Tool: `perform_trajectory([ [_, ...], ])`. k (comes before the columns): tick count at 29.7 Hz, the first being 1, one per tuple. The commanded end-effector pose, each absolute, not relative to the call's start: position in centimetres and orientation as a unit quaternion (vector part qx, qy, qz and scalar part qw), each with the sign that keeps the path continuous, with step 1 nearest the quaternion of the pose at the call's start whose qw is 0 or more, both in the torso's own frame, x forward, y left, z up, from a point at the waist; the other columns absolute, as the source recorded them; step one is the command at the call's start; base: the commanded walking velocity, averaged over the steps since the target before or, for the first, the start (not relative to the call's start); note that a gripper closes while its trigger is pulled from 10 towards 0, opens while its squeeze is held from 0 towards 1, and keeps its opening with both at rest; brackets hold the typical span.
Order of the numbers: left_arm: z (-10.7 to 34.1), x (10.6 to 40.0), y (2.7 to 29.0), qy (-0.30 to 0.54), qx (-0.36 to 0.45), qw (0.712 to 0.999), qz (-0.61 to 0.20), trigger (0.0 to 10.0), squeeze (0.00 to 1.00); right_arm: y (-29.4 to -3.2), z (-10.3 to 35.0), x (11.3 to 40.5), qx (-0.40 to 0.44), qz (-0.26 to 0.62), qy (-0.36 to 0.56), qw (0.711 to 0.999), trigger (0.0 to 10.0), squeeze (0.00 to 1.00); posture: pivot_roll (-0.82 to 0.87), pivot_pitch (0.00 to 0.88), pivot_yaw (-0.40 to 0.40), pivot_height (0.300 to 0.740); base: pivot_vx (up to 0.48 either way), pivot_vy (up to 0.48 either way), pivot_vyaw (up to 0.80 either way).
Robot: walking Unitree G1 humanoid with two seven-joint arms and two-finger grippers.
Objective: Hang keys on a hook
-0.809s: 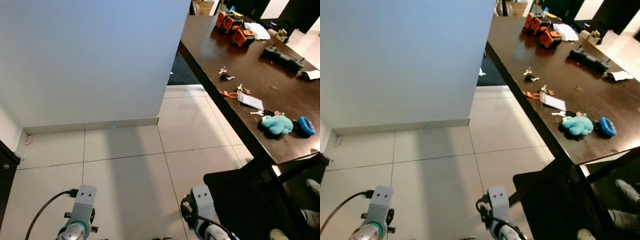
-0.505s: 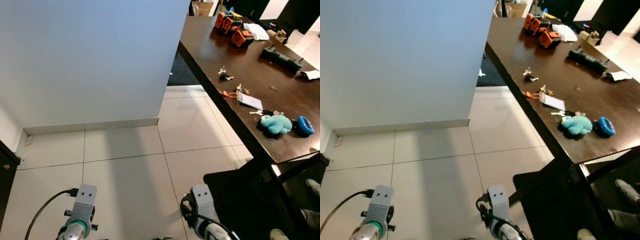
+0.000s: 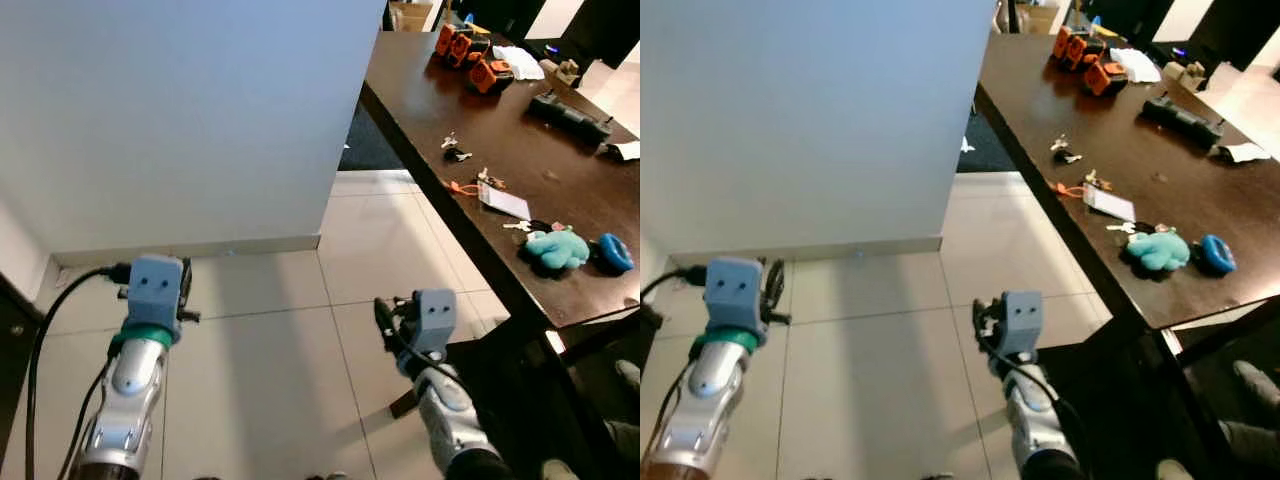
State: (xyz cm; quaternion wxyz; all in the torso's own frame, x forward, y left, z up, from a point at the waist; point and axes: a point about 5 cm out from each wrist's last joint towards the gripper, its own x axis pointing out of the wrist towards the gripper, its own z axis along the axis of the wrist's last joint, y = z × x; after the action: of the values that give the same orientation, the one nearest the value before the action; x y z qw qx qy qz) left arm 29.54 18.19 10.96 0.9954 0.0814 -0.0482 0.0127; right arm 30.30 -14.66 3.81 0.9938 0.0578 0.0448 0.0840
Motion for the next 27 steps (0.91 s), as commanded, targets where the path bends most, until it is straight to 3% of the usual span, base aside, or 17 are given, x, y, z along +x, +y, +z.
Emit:
perform_trajectory([
  [1,11.4,29.6,16.9,-0.050,0.068,0.996,-0.015,10.0,0.00,-15.6,3.4,30.0,0.070,0.065,0.051,0.994,10.0,0.00,0.02,0.098,-0.063,0.740,0.000,0.000,-0.80],
  [27,12.6,29.3,15.5,-0.027,0.063,0.997,-0.041,10.0,0.00,-15.1,4.6,30.5,0.079,0.072,0.026,0.994,10.0,0.00,0.02,0.101,-0.055,0.740,0.000,0.000,-0.80],
])
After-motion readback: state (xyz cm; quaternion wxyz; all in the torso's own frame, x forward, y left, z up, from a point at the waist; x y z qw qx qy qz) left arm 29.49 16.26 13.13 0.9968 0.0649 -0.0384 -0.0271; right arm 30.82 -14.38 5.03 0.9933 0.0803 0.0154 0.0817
